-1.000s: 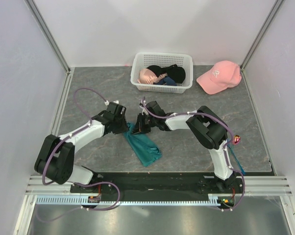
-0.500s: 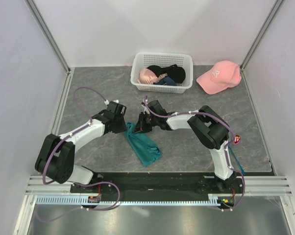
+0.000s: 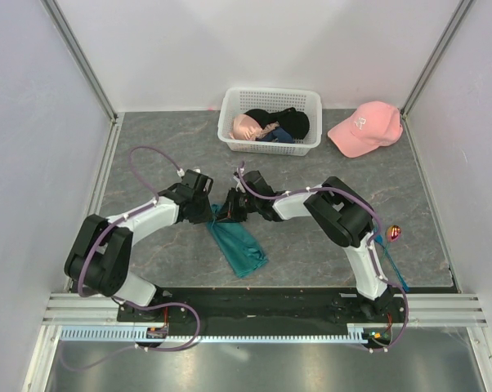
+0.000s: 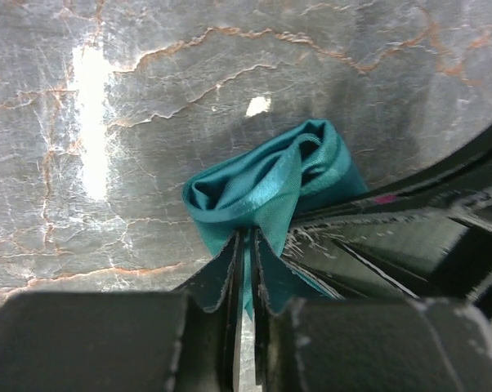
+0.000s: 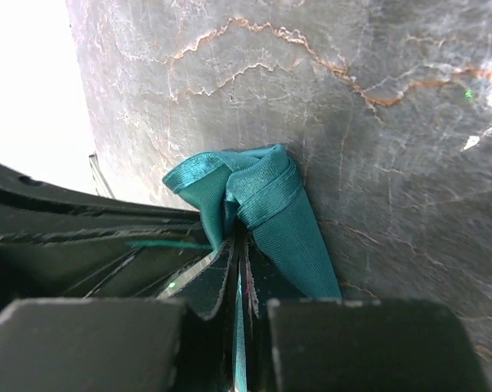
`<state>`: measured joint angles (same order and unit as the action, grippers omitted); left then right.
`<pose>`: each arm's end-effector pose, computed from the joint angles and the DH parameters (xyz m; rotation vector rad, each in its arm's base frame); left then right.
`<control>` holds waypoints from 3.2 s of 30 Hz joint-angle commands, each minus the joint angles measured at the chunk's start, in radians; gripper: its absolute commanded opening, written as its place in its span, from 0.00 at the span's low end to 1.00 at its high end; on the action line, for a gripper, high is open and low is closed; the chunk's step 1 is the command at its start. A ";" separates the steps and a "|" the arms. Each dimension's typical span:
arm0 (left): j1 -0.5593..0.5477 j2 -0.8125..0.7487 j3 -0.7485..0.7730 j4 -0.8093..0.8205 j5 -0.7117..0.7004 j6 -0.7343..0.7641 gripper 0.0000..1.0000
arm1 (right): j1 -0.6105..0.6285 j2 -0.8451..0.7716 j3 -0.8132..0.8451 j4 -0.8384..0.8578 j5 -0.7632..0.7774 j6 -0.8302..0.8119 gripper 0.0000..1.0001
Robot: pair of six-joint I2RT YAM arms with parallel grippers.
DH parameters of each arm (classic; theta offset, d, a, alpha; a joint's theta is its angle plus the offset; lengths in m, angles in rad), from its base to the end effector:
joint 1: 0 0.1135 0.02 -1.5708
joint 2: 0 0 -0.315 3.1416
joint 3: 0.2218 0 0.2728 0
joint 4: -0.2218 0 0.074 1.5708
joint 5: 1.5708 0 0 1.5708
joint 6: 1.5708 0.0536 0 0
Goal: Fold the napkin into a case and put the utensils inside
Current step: Stuff the top corner of the smaller-rectangle-folded napkin into the folded napkin, then smooth out the smaller rectangle-folded napkin at the center of the board.
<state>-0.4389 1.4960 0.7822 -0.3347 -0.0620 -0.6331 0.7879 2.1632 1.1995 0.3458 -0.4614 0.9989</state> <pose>0.2734 -0.1247 0.1883 -0.2784 2.6321 -0.2907 0.3332 0.3687 0.1198 -0.0385 2.5439 1.3875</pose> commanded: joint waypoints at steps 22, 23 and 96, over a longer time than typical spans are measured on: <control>-0.142 -0.292 -0.158 -0.049 0.122 -0.252 0.25 | 0.073 -0.347 0.111 -0.952 0.248 -0.864 0.49; -0.164 -0.289 -0.161 -0.052 0.114 -0.261 0.25 | 0.080 -0.348 0.109 -0.952 0.251 -0.865 0.52; -0.238 -0.310 -0.320 0.115 0.094 -0.438 0.12 | 0.266 -0.256 0.189 -0.959 0.464 -0.773 0.15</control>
<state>-0.6701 1.1530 0.4732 -0.3008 0.0097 -1.0546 1.0500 1.9423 1.3453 -0.5991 -0.0010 0.1982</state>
